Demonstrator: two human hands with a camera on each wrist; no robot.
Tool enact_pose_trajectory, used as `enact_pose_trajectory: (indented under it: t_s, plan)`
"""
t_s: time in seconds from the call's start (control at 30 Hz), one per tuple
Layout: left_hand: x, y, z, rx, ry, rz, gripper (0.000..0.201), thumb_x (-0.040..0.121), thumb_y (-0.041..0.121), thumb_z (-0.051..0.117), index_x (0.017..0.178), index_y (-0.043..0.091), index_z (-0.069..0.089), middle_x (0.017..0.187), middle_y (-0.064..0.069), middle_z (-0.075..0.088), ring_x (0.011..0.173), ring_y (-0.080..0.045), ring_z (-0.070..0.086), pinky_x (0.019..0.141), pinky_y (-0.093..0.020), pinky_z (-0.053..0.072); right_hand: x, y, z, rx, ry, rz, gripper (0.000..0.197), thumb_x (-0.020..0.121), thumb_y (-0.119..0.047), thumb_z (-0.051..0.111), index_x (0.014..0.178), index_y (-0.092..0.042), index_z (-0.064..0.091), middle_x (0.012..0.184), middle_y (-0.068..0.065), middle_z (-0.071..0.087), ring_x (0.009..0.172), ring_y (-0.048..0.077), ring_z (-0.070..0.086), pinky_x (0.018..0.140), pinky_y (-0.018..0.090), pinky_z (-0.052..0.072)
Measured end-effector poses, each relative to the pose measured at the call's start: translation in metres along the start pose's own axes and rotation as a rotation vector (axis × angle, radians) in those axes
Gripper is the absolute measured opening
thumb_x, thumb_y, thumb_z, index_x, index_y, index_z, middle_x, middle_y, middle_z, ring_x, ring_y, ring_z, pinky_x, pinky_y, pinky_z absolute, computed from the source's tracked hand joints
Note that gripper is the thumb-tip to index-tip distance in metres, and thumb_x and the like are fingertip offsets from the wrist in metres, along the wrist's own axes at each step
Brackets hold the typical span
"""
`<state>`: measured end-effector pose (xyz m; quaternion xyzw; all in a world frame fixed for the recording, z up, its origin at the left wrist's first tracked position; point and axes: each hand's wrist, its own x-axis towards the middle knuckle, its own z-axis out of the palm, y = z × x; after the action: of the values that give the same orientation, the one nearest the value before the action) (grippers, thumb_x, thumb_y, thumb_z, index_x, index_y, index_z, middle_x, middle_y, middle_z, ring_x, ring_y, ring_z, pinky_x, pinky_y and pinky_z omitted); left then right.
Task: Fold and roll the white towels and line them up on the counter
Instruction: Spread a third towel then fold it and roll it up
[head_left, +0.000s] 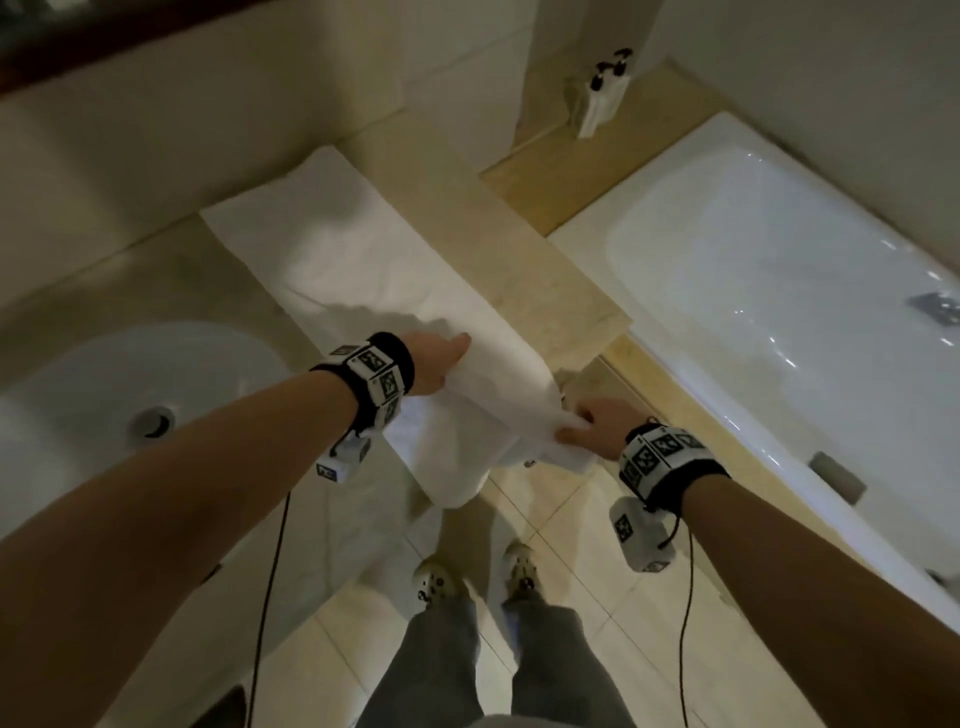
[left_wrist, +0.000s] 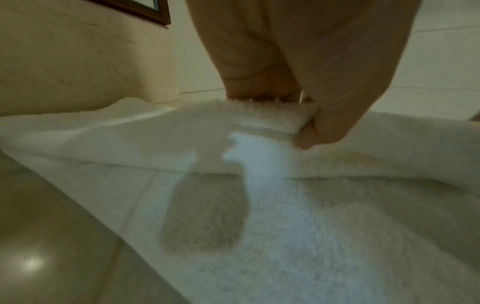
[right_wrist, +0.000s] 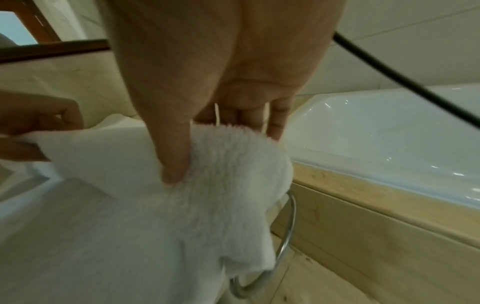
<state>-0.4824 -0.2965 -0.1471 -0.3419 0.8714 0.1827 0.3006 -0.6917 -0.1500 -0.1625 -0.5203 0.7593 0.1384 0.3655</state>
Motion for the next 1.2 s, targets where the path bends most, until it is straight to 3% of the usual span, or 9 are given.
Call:
enact_pose_trajectory:
  t_s: [0.13,0.3,0.47,0.57,0.7,0.8,0.9,1.1,1.2]
  plan:
    - [-0.008,-0.007,-0.004,0.123,-0.005,0.098,0.028,0.092,0.010,0.045,0.119,0.003,0.046,0.124,-0.018,0.048,0.107,-0.033,0.051,0.091,-0.039,0.043,-0.014,-0.015,0.010,0.106,-0.260,0.032,0.052,0.089,-0.058,0.046,0.109,-0.014,0.065,0.093,0.006,0.065,0.080,0.022,0.057,0.080,0.034,0.050]
    - [-0.020,-0.016,-0.001,0.206,-0.024,0.135,0.008,0.085,0.004,0.050,0.086,0.010,0.044,0.121,-0.011,0.042,0.089,-0.022,0.041,0.087,-0.033,0.040,-0.027,-0.042,0.013,0.765,-0.552,0.097,0.049,0.088,-0.053,0.053,0.103,-0.008,0.064,0.091,0.010,0.072,0.076,0.027,0.068,0.080,0.039,0.054]
    - [-0.026,-0.020,0.011,0.167,-0.085,0.187,0.029,0.074,0.005,0.055,0.064,0.023,0.034,0.121,-0.008,0.041,0.099,-0.027,0.049,0.090,-0.037,0.046,-0.018,-0.051,0.032,0.470,-0.542,0.122,0.051,0.093,-0.045,0.050,0.131,-0.011,0.048,0.121,0.005,0.062,0.113,0.025,0.060,0.099,0.039,0.045]
    - [-0.028,-0.020,0.009,0.255,-0.127,0.205,0.021,0.076,0.016,0.064,0.072,0.021,0.043,0.127,-0.005,0.036,0.108,-0.027,0.045,0.088,-0.030,0.042,-0.017,-0.052,0.036,0.385,-0.493,0.101,0.047,0.097,-0.039,0.045,0.134,-0.010,0.046,0.134,0.005,0.055,0.123,0.024,0.052,0.098,0.034,0.042]
    - [-0.032,-0.020,0.006,0.469,-0.093,0.258,0.009,0.085,0.023,0.055,0.093,0.023,0.053,0.130,-0.005,0.035,0.111,-0.027,0.042,0.087,-0.034,0.042,-0.008,-0.059,0.016,0.485,-0.398,0.016,0.040,0.092,-0.038,0.054,0.117,-0.007,0.061,0.111,0.006,0.065,0.095,0.018,0.059,0.086,0.033,0.048]
    - [-0.035,-0.023,0.013,0.469,-0.020,0.282,0.019,0.091,0.019,0.047,0.109,0.019,0.053,0.128,-0.006,0.038,0.113,-0.026,0.043,0.090,-0.033,0.042,-0.005,-0.080,0.022,0.003,-0.233,-0.109,0.054,0.087,-0.050,0.056,0.120,-0.009,0.060,0.112,0.008,0.063,0.096,0.021,0.055,0.090,0.033,0.043]
    - [-0.038,-0.025,0.023,0.379,-0.032,0.281,0.018,0.089,0.018,0.049,0.107,0.017,0.054,0.124,-0.005,0.046,0.113,-0.025,0.045,0.090,-0.034,0.040,-0.006,-0.092,0.049,-0.076,-0.048,-0.077,0.068,0.079,-0.060,0.057,0.132,-0.019,0.049,0.127,0.004,0.058,0.115,0.026,0.053,0.099,0.036,0.043]
    - [-0.032,-0.030,0.033,0.352,-0.111,0.285,0.018,0.087,0.024,0.054,0.103,0.019,0.059,0.124,-0.004,0.046,0.115,-0.025,0.043,0.095,-0.038,0.043,-0.010,-0.087,0.060,-0.322,0.137,-0.224,0.041,0.090,-0.047,0.044,0.101,-0.015,0.066,0.102,0.004,0.069,0.097,0.025,0.063,0.084,0.035,0.051]
    - [-0.029,-0.027,0.035,0.425,-0.129,0.260,0.022,0.089,0.026,0.052,0.108,0.020,0.061,0.125,-0.001,0.045,0.118,-0.024,0.042,0.098,-0.040,0.043,-0.012,-0.091,0.064,-0.316,0.116,-0.234,0.041,0.089,-0.047,0.047,0.103,-0.015,0.066,0.105,0.002,0.068,0.100,0.025,0.062,0.084,0.037,0.052]
